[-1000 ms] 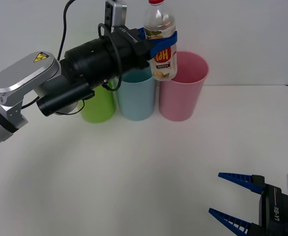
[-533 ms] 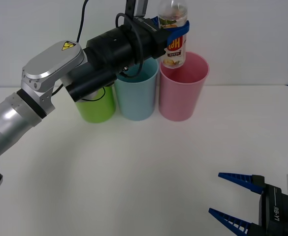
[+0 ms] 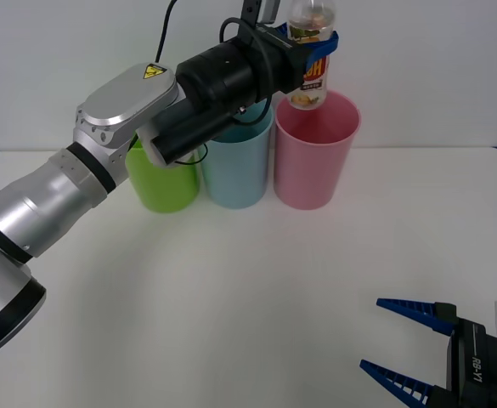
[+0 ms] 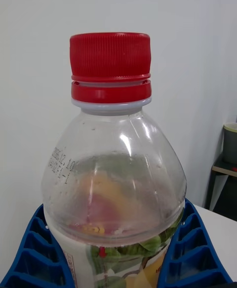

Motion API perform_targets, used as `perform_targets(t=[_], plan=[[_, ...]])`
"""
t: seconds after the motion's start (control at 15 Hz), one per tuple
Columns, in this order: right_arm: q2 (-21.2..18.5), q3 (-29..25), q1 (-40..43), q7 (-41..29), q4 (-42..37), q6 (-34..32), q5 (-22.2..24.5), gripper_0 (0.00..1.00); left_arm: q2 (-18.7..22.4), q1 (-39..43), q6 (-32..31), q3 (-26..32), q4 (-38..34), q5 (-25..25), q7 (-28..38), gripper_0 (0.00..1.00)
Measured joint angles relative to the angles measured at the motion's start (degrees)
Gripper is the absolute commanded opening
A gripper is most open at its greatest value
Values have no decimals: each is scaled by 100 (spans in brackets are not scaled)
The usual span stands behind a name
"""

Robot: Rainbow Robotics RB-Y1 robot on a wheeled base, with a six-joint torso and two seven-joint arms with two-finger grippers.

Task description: Put cans in the blue bin and PET bottles in the pink bin and trash in the green bin.

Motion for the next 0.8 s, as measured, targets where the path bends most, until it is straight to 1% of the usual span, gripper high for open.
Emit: perform_targets(t=[0.2, 0.33, 0.67, 0.73, 0.8], plan=[[0, 0, 0, 0, 0, 0, 0, 100, -286, -229, 4, 1, 484, -71, 1, 9], [0, 0, 0, 0, 0, 0, 0, 100, -421, -327, 7, 0, 683, -118, 5, 9], [0, 0, 0, 0, 0, 0, 0, 100, -446, -336, -13, 0, 711, -189, 30, 9], [0, 0, 0, 0, 0, 0, 0, 100, -446, -336, -11, 0, 711, -190, 31, 11], [0, 0, 0, 0, 0, 0, 0, 100, -446, -336, -14, 0, 711, -193, 32, 30]])
